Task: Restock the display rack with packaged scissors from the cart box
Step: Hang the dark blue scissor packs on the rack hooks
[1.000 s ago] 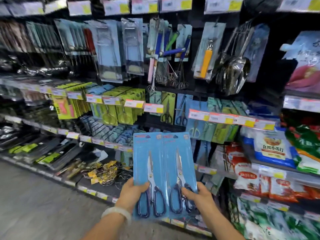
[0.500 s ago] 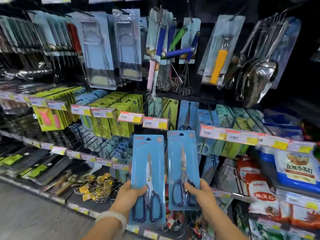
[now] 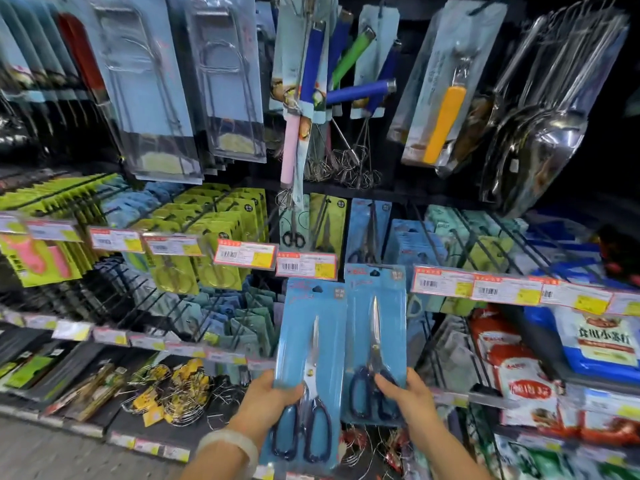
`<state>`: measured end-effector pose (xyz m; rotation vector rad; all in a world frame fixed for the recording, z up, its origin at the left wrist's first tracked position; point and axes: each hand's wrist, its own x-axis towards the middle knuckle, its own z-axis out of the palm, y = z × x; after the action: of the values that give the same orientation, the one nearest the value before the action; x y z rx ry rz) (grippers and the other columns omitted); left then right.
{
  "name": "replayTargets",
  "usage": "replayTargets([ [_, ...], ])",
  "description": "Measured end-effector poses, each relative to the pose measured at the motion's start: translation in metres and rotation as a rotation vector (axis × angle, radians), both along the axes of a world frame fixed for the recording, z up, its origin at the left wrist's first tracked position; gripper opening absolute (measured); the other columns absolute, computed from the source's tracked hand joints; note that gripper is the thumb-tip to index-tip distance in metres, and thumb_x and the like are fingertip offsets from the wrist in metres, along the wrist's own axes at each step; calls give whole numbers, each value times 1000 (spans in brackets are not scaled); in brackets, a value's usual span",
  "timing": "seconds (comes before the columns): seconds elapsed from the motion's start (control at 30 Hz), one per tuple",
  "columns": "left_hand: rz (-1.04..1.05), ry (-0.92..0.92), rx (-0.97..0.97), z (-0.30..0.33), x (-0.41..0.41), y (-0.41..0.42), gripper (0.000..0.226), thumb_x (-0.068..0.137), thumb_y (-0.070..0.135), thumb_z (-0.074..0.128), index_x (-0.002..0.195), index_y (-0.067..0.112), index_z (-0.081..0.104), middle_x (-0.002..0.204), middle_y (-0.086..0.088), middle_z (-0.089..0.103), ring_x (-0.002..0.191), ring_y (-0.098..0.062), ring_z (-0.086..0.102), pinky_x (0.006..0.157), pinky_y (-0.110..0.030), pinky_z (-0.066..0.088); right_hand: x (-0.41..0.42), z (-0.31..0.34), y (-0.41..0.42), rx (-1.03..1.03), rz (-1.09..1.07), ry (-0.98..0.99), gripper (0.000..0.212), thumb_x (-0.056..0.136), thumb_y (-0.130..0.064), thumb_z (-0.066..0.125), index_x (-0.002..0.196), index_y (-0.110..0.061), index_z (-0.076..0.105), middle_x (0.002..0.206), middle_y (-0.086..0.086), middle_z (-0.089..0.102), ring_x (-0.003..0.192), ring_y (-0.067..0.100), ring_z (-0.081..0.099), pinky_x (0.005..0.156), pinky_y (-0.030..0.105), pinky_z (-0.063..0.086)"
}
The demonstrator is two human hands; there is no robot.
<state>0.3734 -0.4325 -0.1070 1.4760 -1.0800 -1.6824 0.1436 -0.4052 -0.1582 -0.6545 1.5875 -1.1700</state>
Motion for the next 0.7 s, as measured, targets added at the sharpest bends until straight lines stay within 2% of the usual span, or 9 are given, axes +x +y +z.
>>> replayTargets([
  [0.07,9,15,18,0,1,-7,23,85,0,64,80,19,53,77,8,58,71,-7,55,79,-26,43,2,-3,-4,30,4,-5,38,75,-20,75,108,-20,56,112,3,65,106,28,61,99,54,45],
  [0.13,-26,19,45,-6,2,-16,20,82,3,69,98,11,60,91,0,69,86,-16,64,91,-33,49,3,-7,-8,56,-8,-10,36,74,-20,76,104,-23,56,111,2,66,106,28,61,100,53,45],
  [0.2,-33,4,53,-9,4,-22,34,80,6,71,113,10,62,107,-4,71,101,-21,65,103,-42,45,3,-12,-12,64,-23,-9,41,72,-21,78,107,-23,57,114,3,65,107,28,60,100,52,45],
  [0.27,-43,10,67,-7,5,-25,35,80,3,70,114,13,63,109,-3,71,104,-20,65,105,-42,44,5,-14,-15,80,-23,-1,52,71,-22,79,117,-18,55,118,4,63,111,28,58,102,52,43],
  [0.37,-62,5,68,-10,6,-30,31,81,2,68,108,16,64,110,-3,71,106,-21,64,106,-43,42,6,-19,-19,78,-13,-23,48,75,-17,75,119,-16,55,116,3,64,107,26,59,101,50,45],
  [0.57,-77,7,73,-14,4,-38,36,79,6,71,113,11,62,106,-3,72,104,-23,65,105,-44,43,-1,-25,-28,65,-3,-71,44,77,-16,74,117,-20,56,114,2,65,107,24,60,101,51,44],
  [0.63,-71,3,76,-14,4,-38,52,69,13,78,118,11,60,111,-5,71,107,-25,65,104,-49,44,-3,-24,-35,67,-2,-78,45,76,-18,75,115,-21,55,115,2,64,109,25,59,102,51,43],
  [0.7,-75,9,81,-17,5,-39,74,57,23,83,125,12,55,118,-6,67,112,-26,62,104,-51,43,-4,-23,-42,85,19,-80,55,71,-26,78,120,-22,52,121,2,61,113,26,56,104,53,40],
])
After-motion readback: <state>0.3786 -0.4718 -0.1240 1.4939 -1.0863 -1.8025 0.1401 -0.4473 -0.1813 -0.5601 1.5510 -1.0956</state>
